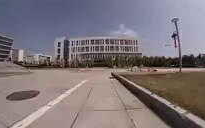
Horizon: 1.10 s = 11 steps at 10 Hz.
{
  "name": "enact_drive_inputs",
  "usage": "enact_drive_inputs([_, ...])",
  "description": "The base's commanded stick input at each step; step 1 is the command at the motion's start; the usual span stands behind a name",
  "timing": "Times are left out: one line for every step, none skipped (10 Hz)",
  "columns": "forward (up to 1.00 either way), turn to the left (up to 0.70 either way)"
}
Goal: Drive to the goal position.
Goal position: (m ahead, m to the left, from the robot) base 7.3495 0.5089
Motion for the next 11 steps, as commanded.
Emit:
enact_drive_inputs([0.70,0.00])
enact_drive_inputs([0.70,0.00])
enact_drive_inputs([0.70,0.00])
enact_drive_inputs([0.70,0.00])
enact_drive_inputs([0.70,0.00])
enact_drive_inputs([0.70,0.00])
enact_drive_inputs([0.70,0.00])
enact_drive_inputs([0.70,0.00])
enact_drive_inputs([0.70,0.00])
enact_drive_inputs([0.70,0.00])
enact_drive_inputs([0.70,0.00])
